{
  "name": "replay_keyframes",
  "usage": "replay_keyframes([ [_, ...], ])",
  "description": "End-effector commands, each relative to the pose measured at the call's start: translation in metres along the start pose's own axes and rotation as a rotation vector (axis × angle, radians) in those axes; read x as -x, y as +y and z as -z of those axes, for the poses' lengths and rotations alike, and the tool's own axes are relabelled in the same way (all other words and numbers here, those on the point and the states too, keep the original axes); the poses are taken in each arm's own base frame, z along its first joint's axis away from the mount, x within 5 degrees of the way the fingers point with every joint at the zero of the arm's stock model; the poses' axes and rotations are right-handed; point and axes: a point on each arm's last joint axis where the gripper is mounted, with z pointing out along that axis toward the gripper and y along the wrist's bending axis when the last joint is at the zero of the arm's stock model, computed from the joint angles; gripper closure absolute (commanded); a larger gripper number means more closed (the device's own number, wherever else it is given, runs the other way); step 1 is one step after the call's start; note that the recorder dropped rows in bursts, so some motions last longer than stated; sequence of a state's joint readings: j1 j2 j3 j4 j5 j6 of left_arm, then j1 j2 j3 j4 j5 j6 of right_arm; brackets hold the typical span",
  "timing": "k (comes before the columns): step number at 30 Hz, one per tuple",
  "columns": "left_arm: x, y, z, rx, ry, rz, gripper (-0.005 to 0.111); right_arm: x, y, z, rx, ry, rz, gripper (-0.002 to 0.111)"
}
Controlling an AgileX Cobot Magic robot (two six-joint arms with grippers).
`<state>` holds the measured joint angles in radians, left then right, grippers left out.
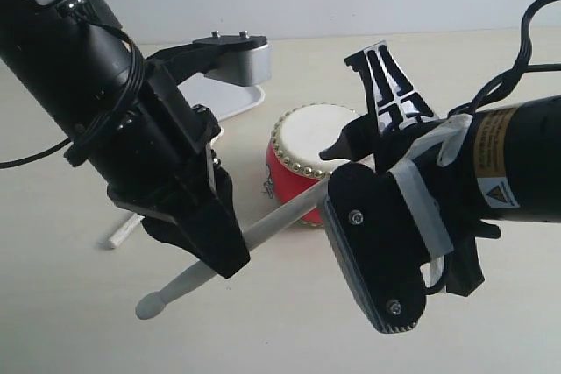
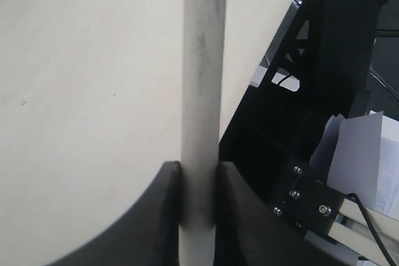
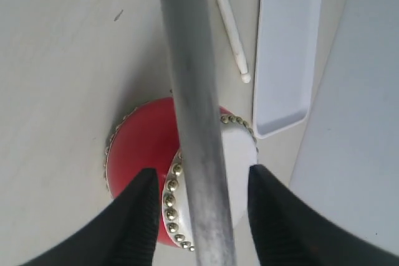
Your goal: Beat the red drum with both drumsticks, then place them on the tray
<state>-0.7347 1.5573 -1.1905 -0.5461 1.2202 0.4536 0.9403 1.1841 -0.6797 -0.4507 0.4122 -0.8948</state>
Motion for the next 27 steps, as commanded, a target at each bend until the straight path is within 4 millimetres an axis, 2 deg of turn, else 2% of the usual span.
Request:
replay_keyframes([
  [1,0.000,-0.004,0.001,-0.016,-0.010,0.016,0.107,0.001,-0.001,-0.001,-0.011,-0.009,-0.001,0.069],
  [2,0.000,-0.004,0.001,-0.020,-0.012,0.017,0.107,0.001,-0.001,-0.001,-0.011,-0.009,-0.001,0.074],
  [5,0.000,-0.005,0.001,-0.022,-0.013,0.016,0.107,0.001,-0.001,-0.001,-0.010,-0.011,-0.007,0.107],
  [9,0.000,-0.005,0.001,-0.024,-0.014,0.017,0.105,0.002,0.000,-0.001,-0.009,-0.013,-0.013,0.108],
  [11,0.000,-0.005,0.001,-0.028,-0.016,0.016,0.100,0.002,0.000,-0.001,-0.009,-0.013,-0.013,0.108],
  [15,0.001,-0.006,0.001,-0.036,-0.020,0.020,0.078,0.002,0.000,-0.001,-0.009,-0.013,-0.013,0.108],
  [20,0.001,-0.006,0.002,-0.035,-0.021,-0.021,0.039,0.002,0.000,-0.001,-0.009,-0.013,-0.045,0.108],
  [21,0.001,-0.006,0.003,-0.029,-0.023,-0.036,0.036,0.001,0.000,-0.001,-0.004,-0.009,-0.052,0.108],
  [23,0.007,-0.001,0.017,0.027,-0.057,-0.044,0.033,-0.002,0.002,-0.001,0.033,0.030,-0.050,0.108],
  [24,0.010,0.002,0.034,0.069,-0.105,-0.033,0.033,-0.006,0.001,0.002,0.063,0.079,-0.048,0.108],
  [25,0.011,0.003,0.042,0.081,-0.131,-0.033,0.033,-0.007,-0.001,0.003,0.062,0.094,-0.061,0.108],
  [27,0.011,0.006,0.086,0.144,-0.271,-0.024,0.033,-0.012,-0.015,0.012,0.038,0.177,-0.132,0.108],
])
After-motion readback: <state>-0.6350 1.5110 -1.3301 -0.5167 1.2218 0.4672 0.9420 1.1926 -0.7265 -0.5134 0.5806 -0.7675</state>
